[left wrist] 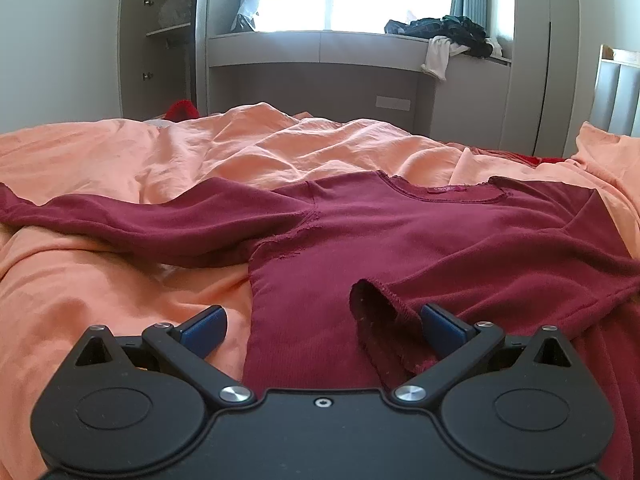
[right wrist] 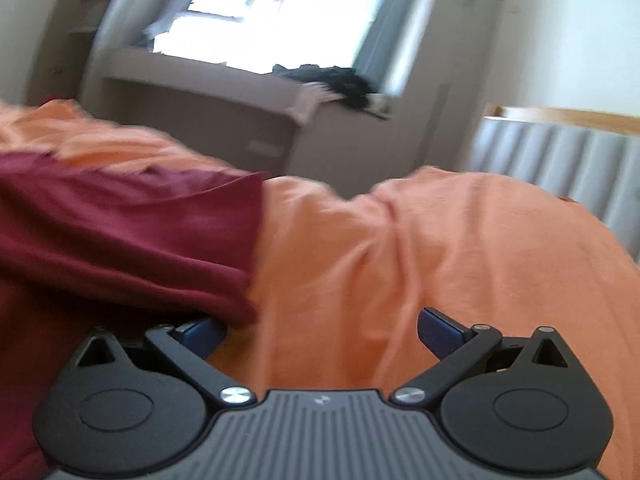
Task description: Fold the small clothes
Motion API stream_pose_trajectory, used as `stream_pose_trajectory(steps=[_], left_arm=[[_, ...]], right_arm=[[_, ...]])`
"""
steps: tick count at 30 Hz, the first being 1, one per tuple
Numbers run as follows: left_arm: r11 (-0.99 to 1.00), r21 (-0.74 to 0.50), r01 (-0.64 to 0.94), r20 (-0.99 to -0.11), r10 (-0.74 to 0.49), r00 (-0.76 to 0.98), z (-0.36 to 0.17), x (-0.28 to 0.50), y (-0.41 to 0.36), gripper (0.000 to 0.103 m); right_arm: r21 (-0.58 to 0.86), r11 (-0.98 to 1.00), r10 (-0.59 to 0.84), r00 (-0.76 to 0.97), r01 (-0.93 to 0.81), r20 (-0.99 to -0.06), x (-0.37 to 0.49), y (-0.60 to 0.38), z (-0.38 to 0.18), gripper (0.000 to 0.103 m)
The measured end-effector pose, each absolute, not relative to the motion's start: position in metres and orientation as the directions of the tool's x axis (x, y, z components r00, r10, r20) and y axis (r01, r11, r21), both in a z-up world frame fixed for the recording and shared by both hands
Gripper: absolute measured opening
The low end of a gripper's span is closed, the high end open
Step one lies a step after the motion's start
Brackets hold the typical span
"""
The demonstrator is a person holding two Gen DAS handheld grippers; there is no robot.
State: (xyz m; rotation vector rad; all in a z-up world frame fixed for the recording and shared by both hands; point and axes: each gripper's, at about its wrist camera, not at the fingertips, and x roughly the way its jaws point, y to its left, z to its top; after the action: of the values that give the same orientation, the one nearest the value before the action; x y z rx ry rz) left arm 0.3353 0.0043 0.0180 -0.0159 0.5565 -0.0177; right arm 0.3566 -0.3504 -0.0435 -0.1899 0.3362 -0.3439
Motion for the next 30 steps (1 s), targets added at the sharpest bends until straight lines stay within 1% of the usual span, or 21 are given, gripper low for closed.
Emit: stream_pose_trajectory(steps=[2, 4, 10, 12, 14, 17, 19, 21, 24, 28, 30], left_arm=[[1.0, -0.021, 0.013, -0.516, -0.022, 0.856, 0.015, 0.331, 0.005, 0.103], [0.999, -0.027, 0.016, -0.508, -0.028, 0.861, 0.012, 0.326, 0.006, 0.103], [0.995, -0.093, 0.025, -0.479, -0.067, 0.875, 0.01, 0.311, 0.019, 0.103], [0.991, -0.129, 0.019, -0.465, -0.078, 0.882, 0.013, 0.304, 0.027, 0.103], [0.988, -0.153, 0.005, -0.437, -0.072, 0.897, 0.018, 0.297, 0.039, 0.103], [0.987, -0.152, -0.06, -0.4, -0.006, 0.917, 0.026, 0.292, 0.062, 0.103], [0.983, -0.144, -0.113, -0.408, 0.045, 0.912, 0.032, 0.297, 0.081, 0.103], [0.973, -0.147, -0.181, -0.412, 0.106, 0.905, 0.041, 0.302, 0.104, 0.103], [0.951, -0.129, -0.281, -0.393, 0.212, 0.895, 0.056, 0.313, 0.138, 0.103], [0.922, -0.069, -0.381, -0.391, 0.327, 0.861, 0.075, 0.337, 0.181, 0.103], [0.904, -0.059, -0.423, -0.404, 0.366, 0.838, 0.079, 0.351, 0.2, 0.103]], right_arm=[[-0.176, 0.927, -0.371, 0.883, 0.332, -0.286, 0.352, -0.361, -0.039, 0.103], [-0.117, 0.939, -0.343, 0.89, 0.323, -0.3, 0.348, -0.369, -0.037, 0.103], [-0.13, 0.948, -0.318, 0.856, 0.291, -0.408, 0.343, -0.373, -0.033, 0.103], [-0.087, 0.954, -0.296, 0.864, 0.286, -0.408, 0.333, -0.377, -0.029, 0.103], [-0.026, 0.962, -0.262, 0.885, 0.273, -0.384, 0.323, -0.374, -0.025, 0.103], [0.047, 0.974, -0.197, 0.924, 0.224, -0.327, 0.308, -0.373, -0.02, 0.103], [0.076, 0.979, -0.157, 0.94, 0.188, -0.304, 0.303, -0.369, -0.018, 0.103], [0.082, 0.983, -0.136, 0.949, 0.165, -0.286, 0.301, -0.364, -0.015, 0.103], [0.091, 0.989, -0.093, 0.965, 0.119, -0.245, 0.299, -0.35, -0.009, 0.103], [0.064, 0.996, -0.046, 0.977, 0.06, -0.21, 0.295, -0.333, -0.006, 0.103], [0.043, 0.998, -0.025, 0.98, 0.034, -0.199, 0.291, -0.325, -0.005, 0.103]])
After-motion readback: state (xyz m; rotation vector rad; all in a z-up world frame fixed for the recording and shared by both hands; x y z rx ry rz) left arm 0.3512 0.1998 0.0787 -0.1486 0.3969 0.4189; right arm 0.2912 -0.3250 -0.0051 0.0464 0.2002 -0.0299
